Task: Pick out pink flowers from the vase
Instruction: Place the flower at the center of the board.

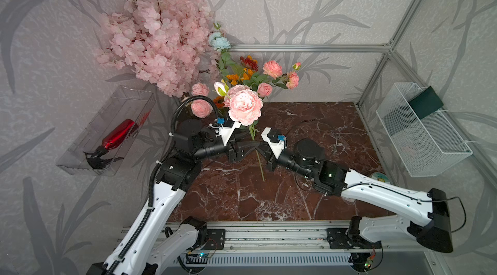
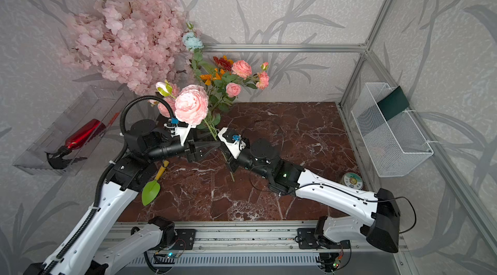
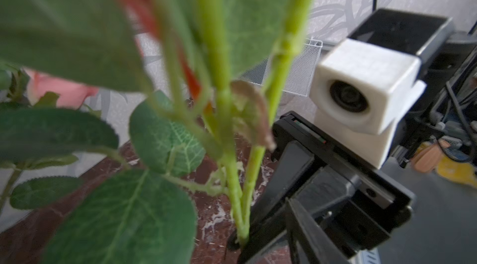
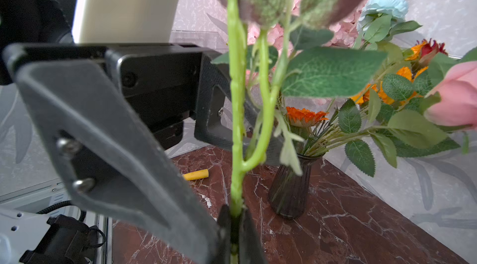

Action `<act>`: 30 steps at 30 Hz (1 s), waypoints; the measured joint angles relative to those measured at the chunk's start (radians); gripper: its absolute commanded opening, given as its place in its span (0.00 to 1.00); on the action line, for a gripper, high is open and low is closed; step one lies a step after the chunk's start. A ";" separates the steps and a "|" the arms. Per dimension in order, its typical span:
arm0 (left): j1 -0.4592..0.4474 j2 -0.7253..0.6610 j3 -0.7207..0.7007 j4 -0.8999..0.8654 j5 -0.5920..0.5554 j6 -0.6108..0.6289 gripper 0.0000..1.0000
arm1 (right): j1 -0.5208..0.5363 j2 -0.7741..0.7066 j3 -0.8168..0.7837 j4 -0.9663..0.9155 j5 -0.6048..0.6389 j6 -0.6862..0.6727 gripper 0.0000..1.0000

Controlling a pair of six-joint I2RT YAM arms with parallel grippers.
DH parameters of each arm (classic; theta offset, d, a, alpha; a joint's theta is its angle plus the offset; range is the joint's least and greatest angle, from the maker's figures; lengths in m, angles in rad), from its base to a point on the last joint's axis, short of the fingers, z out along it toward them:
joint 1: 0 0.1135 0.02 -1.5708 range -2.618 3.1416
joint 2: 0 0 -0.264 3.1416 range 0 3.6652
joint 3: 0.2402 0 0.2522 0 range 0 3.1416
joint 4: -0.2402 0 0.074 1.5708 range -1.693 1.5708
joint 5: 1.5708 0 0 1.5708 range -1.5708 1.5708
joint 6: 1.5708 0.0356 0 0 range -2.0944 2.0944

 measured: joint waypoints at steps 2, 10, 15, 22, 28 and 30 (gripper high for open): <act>-0.001 -0.028 -0.009 -0.013 -0.020 0.018 0.96 | -0.001 -0.034 -0.018 -0.008 0.013 -0.004 0.00; -0.009 -0.130 -0.145 0.029 -0.109 0.014 0.99 | -0.010 -0.223 -0.050 -0.192 0.215 -0.007 0.00; -0.047 -0.146 -0.216 0.050 -0.235 0.019 0.99 | -0.072 -0.321 -0.051 -0.392 0.393 0.027 0.00; -0.147 -0.110 -0.225 0.100 -0.459 0.056 0.99 | -0.345 -0.389 -0.061 -0.675 0.465 0.173 0.00; -0.213 -0.037 -0.265 0.126 -0.622 0.111 0.99 | -0.507 -0.312 -0.080 -0.811 0.433 0.238 0.00; -0.222 -0.006 -0.271 0.124 -0.665 0.122 0.99 | -0.538 -0.260 -0.086 -0.825 0.417 0.242 0.00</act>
